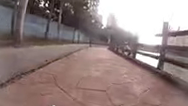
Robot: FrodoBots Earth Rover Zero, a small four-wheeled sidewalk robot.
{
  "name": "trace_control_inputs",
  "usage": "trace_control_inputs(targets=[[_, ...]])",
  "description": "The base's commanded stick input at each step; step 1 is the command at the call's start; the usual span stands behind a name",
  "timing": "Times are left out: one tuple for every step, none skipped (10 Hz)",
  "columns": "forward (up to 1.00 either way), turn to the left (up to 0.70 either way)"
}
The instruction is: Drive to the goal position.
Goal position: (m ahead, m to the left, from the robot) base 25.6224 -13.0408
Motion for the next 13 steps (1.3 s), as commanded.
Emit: trace_control_inputs(targets=[[0.7, 0.0], [0.7, 0.0], [0.7, 0.0], [0.7, 0.0], [0.7, 0.0], [0.7, 0.0], [0.7, 0.0], [0.7, 0.0], [0.7, 0.0], [0.7, 0.0], [0.7, 0.0], [0.7, 0.0], [0.7, 0.0]])
